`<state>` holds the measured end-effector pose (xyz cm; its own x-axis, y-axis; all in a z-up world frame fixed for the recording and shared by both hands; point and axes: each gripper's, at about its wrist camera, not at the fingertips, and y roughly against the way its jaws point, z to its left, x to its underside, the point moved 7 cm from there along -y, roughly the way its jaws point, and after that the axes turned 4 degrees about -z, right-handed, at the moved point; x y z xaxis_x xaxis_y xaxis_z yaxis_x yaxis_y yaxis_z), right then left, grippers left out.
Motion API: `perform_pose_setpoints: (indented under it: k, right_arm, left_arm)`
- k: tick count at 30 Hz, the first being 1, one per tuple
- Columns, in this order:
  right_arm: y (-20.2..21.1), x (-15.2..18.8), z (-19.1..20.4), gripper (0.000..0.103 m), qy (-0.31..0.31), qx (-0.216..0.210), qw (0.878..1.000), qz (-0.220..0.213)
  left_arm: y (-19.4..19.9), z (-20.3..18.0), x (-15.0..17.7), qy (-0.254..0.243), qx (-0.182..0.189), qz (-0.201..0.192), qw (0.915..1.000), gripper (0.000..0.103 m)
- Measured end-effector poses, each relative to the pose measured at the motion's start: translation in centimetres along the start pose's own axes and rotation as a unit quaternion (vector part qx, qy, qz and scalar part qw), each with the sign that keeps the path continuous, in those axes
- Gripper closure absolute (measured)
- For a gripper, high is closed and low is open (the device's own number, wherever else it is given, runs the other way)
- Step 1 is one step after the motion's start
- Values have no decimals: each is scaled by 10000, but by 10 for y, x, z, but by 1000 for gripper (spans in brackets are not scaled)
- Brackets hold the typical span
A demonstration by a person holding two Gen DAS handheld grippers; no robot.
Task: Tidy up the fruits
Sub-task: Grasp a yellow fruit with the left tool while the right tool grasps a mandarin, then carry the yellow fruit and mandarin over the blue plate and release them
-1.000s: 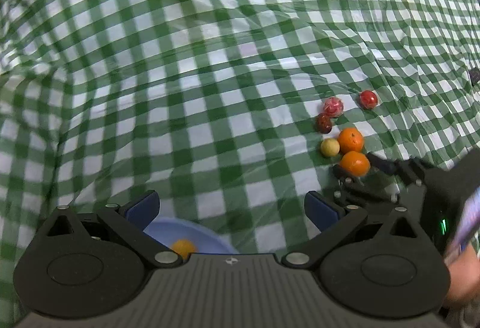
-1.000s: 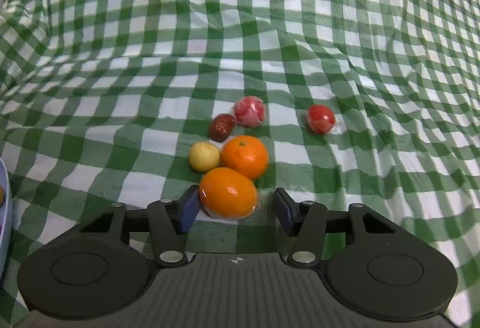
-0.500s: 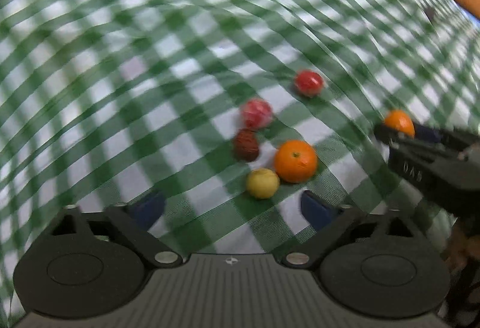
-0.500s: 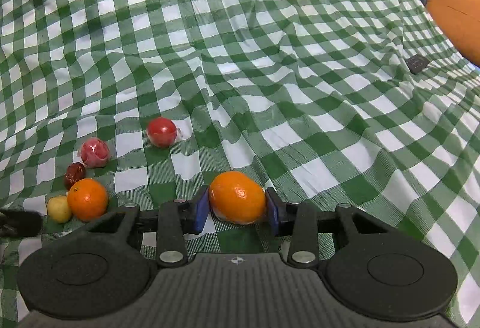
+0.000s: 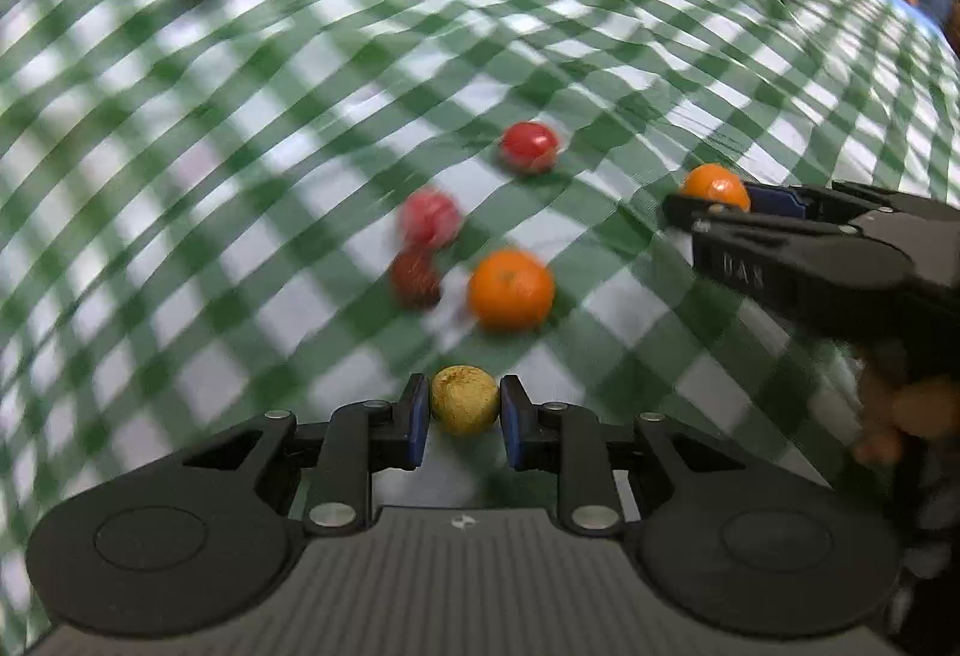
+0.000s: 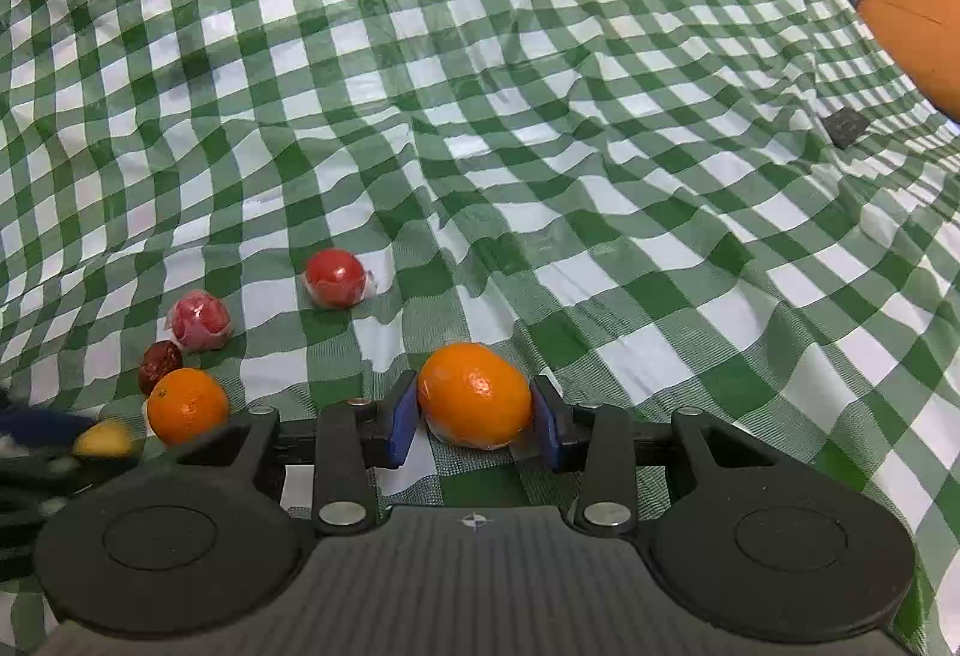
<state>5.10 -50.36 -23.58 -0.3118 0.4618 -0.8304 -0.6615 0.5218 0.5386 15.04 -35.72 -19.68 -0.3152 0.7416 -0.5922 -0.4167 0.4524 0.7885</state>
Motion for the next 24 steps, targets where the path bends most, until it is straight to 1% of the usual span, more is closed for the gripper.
perform_pose_setpoints:
  k: [3, 6, 8, 11, 13, 16, 20, 24]
  right_arm:
    - [4, -3, -3, 62, 34, 175, 9997, -140]
    - [14, -8, 0, 62, 229, 360, 9987, -271]
    - [31, -16, 5, 62, 360, 333, 9981, -384]
    - [76, -28, 16, 62, 533, 9, 9967, -611]
    - [116, -28, 23, 62, 657, -317, 9955, -606]
    - [169, -22, 34, 62, 879, -793, 9917, -496]
    - [233, -6, 59, 62, 1084, -1425, 9835, -244]
    - [278, 13, 93, 62, 1263, -2023, 9711, 46]
  left_arm:
    - [38, 14, 19, 353, -269, 77, 9990, 76]
    - [83, 28, 38, 642, -547, 115, 9964, 76]
    - [116, 36, 50, 832, -719, 125, 9939, 76]
    - [165, 44, 68, 1090, -894, 28, 9900, 76]
    - [195, 45, 81, 1237, -965, -61, 9876, 76]
    - [231, 43, 103, 1426, -1029, -92, 9844, 76]
    - [266, 35, 132, 1660, -1115, -95, 9798, 76]
    - [297, 32, 163, 1937, -1176, -126, 9739, 76]
